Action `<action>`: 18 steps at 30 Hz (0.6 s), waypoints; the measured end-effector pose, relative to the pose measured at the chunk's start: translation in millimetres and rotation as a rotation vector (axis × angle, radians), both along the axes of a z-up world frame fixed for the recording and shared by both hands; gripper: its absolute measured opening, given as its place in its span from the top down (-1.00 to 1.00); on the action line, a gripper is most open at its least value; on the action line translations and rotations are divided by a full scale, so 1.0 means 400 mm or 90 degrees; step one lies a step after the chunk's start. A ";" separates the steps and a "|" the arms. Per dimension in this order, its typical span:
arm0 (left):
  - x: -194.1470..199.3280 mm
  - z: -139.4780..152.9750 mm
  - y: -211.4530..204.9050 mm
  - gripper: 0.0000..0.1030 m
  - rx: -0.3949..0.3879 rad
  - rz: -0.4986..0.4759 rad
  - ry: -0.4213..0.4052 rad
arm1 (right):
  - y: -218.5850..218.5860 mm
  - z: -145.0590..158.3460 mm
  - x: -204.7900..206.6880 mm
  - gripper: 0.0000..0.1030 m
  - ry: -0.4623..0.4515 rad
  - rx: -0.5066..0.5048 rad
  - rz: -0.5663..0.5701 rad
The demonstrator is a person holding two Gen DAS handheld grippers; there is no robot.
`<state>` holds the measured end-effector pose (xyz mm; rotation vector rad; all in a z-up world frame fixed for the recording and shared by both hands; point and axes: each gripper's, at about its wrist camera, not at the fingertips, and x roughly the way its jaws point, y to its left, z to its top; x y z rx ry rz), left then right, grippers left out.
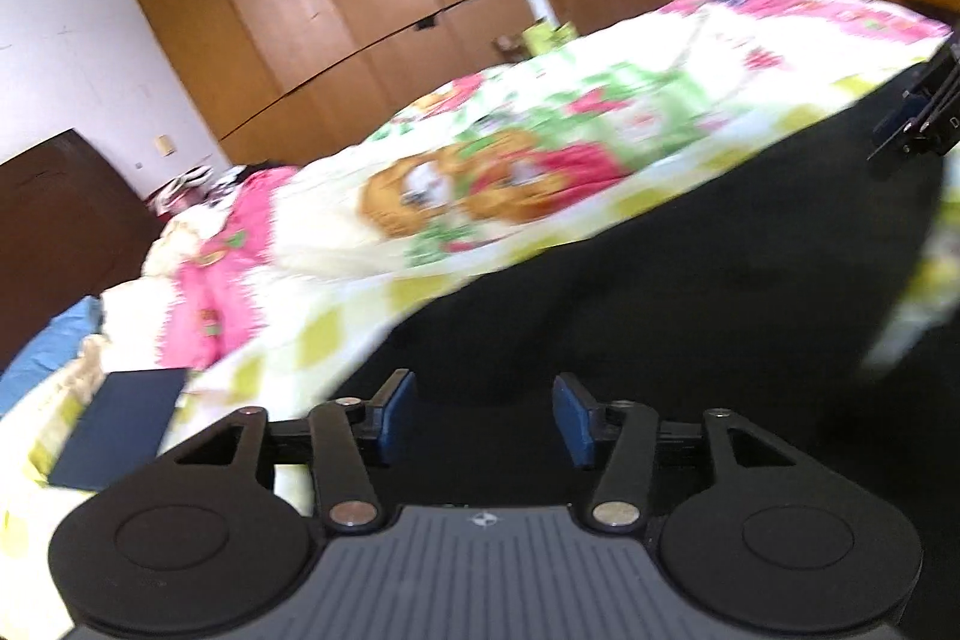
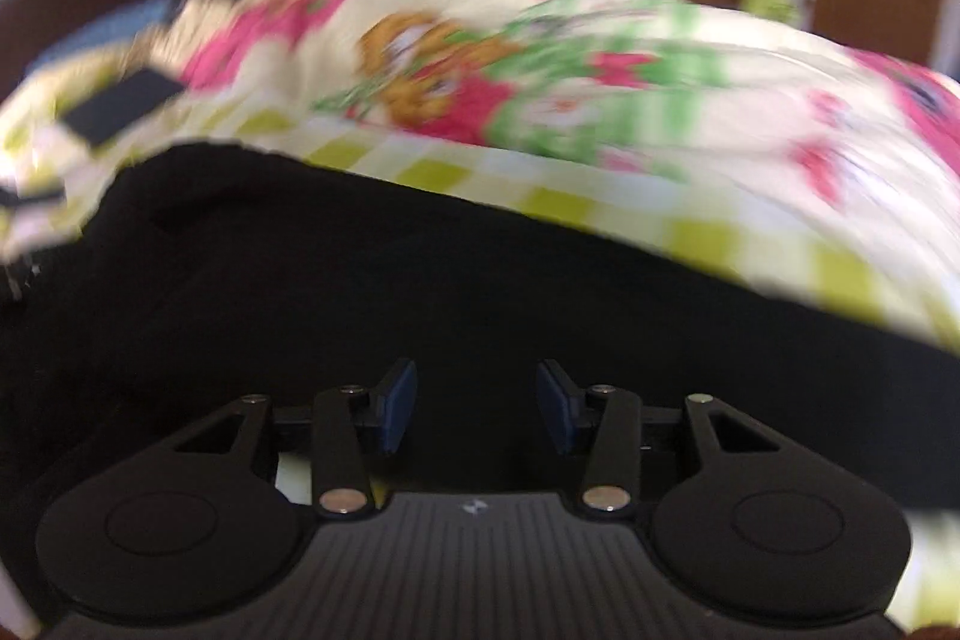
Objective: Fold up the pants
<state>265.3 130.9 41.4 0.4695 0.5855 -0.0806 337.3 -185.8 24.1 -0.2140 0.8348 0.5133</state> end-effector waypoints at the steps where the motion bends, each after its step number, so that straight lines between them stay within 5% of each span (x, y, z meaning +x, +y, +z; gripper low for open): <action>1: 0.036 -0.004 0.027 -0.34 0.005 0.011 0.006 | 0.030 -0.012 0.050 0.04 0.001 -0.018 0.018; 8: 0.233 -0.047 0.123 -0.48 0.029 -0.008 0.087 | 0.139 -0.077 0.238 -0.31 0.026 -0.134 0.113; 14: 0.305 -0.113 0.152 -0.48 0.028 -0.042 0.176 | 0.137 -0.128 0.326 -0.64 0.084 -0.145 0.148; 16: 0.308 -0.126 0.151 -0.48 0.043 -0.048 0.189 | 0.138 -0.132 0.323 -0.61 0.088 -0.147 0.156; 18: 0.308 -0.125 0.150 -0.45 0.044 -0.051 0.195 | 0.138 -0.125 0.307 -0.37 0.089 -0.140 0.168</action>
